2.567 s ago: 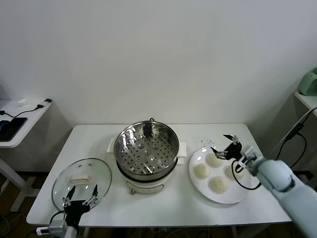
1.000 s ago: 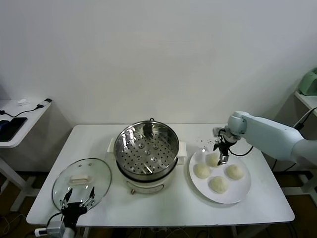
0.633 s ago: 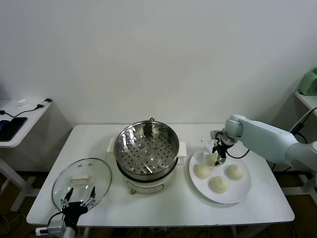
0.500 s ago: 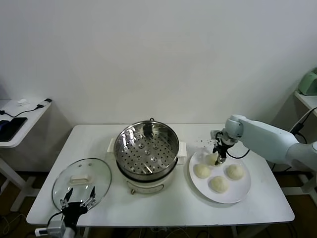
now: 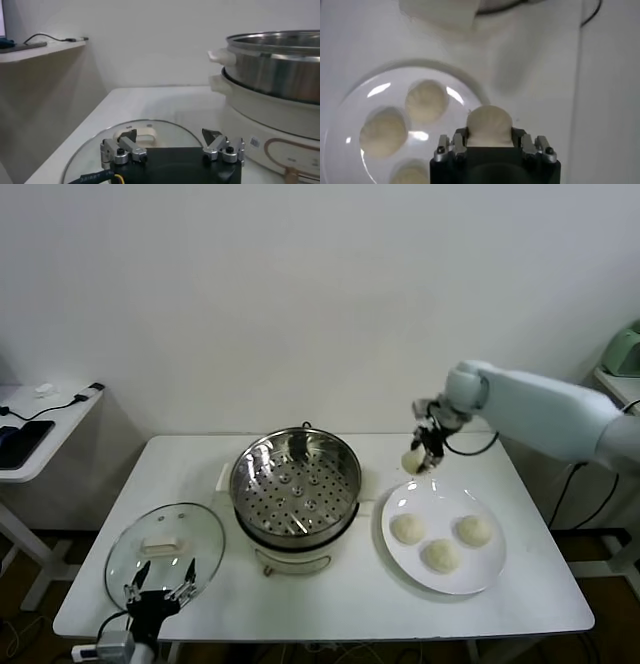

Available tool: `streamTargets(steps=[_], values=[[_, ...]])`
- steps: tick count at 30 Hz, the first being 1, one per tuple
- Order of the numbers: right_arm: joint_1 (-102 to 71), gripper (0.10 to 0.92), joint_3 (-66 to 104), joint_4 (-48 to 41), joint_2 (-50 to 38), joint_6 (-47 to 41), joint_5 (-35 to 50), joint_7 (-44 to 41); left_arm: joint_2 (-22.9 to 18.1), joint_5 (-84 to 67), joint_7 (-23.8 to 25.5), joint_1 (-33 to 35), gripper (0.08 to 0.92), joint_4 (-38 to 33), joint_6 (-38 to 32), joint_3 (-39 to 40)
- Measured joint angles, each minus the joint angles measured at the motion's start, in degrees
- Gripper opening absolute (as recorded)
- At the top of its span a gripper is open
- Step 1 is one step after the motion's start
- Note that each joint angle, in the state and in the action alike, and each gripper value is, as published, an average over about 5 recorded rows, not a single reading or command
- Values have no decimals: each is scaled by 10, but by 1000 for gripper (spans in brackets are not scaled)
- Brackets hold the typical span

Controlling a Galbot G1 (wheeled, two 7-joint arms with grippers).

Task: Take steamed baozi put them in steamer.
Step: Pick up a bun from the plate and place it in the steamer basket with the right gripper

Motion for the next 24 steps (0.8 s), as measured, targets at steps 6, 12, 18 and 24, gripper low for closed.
streamTargets(steps=[6,12,18,24], values=[[45,586,-8,39,69,91,-4,-16,-4,6,-1,8,823,-9,-2,3],[42,585,-6,33,136,204,-65,-28,-5,11,-3,16,823,-15,-5,5],[4,585,8,-18,180,297,-143,-34,-7,14,-5,24,823,-20,-9,7],[-41,585,28,-67,203,355,-221,-28,-9,18,-6,29,823,-21,-14,11]])
